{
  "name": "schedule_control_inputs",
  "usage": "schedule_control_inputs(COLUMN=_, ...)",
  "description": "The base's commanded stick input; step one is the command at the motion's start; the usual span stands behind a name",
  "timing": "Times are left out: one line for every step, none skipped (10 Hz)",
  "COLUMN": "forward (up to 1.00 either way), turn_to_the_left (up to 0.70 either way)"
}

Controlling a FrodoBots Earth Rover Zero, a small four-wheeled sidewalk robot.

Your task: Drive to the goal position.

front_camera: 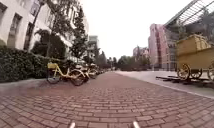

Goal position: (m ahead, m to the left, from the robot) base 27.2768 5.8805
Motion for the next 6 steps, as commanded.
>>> schedule_control_inputs(forward=0.7, turn_to_the_left=0.0)
schedule_control_inputs(forward=0.7, turn_to_the_left=0.0)
schedule_control_inputs(forward=0.7, turn_to_the_left=0.0)
schedule_control_inputs(forward=0.7, turn_to_the_left=-0.01)
schedule_control_inputs(forward=0.7, turn_to_the_left=-0.08)
schedule_control_inputs(forward=0.7, turn_to_the_left=-0.13)
